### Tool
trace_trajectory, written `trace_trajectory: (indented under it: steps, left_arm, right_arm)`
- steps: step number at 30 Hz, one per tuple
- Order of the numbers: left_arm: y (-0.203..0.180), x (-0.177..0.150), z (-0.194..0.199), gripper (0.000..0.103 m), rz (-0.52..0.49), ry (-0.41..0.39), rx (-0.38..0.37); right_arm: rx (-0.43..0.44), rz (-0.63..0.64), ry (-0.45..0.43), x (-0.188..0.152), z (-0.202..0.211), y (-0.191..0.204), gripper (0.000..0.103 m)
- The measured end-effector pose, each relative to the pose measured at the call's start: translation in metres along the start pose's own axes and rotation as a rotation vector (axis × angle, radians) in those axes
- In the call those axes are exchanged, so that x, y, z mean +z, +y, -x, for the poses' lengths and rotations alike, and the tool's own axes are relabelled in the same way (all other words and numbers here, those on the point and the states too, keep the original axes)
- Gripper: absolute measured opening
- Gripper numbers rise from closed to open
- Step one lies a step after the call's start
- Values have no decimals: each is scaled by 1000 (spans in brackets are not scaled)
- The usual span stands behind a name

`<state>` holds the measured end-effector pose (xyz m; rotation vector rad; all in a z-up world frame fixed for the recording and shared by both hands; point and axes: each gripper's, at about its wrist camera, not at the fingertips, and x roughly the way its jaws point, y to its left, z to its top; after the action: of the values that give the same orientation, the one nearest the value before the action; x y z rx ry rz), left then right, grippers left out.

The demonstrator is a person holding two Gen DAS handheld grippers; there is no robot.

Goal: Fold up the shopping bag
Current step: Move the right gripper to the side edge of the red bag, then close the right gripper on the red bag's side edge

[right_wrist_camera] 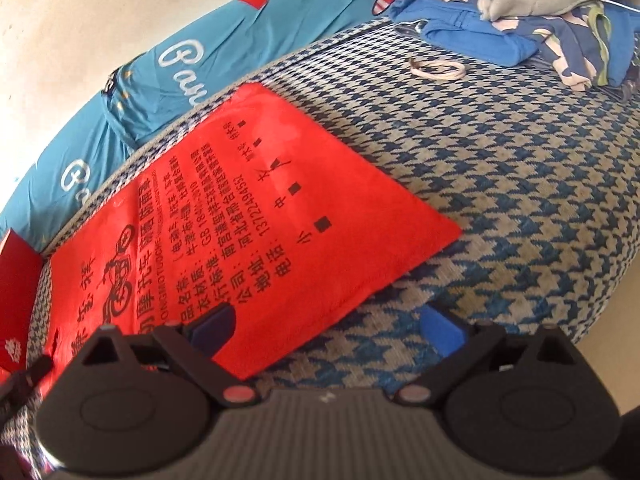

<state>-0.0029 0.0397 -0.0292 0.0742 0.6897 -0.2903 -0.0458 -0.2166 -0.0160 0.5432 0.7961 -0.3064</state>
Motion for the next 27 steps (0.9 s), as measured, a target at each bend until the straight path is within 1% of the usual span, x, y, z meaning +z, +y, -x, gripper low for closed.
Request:
trace_trajectory:
  steps: [1,2,3,5,7,9,10,12,14,16,18,21,23,27]
  left_arm:
    - [-6,-5,-8,103,-33,38,11]
    - [-10,-9,-12,103,-49,56,31]
    - [-11,-13,-13,103,-45,47,38]
    - [-10,-10,-13,103,-26,57,32]
    - [-10,-9,-11,103,-37,43,38]
    - [-10,-11,-12,103,-44,46,48]
    - [-9,-11,-12,103,-30,50,42]
    - [-6,-10,-13,103,-5,58,30]
    - [-7,-11,-14,103,-8,55,32]
    - [-9,-12,-13,103,-20,50,36]
    - [-8,-12,-13,103,-16,50,34]
    - [-7,-12,-14,103,-14,48,31]
    - [-8,-12,-14,103,-16,46,32]
    - [-9,-13,-14,103,-20,43,33]
  right_arm:
    - [3,-9,-5,1,-1,-1,99]
    - [3,-7,-10,1,-2,-1,99]
    - [1,-2,-14,1,-3,-1,99]
    - [-3,5,-21,2,-5,1,99]
    - [-6,20,-32,4,-8,2,97]
    - [-7,18,-43,9,-10,1,92]
    - [-6,8,-45,11,-11,-1,90]
    - [7,-10,-53,15,-11,-4,84]
    - [11,-20,-56,19,-13,-5,79]
    - [10,-25,-60,22,-15,-6,78]
    - [3,-1,-64,28,-21,-3,74]
    - [1,-7,-69,36,-27,-5,74]
    - [4,-49,-80,43,-32,-12,74]
    - [-21,3,-93,46,-41,-5,76]
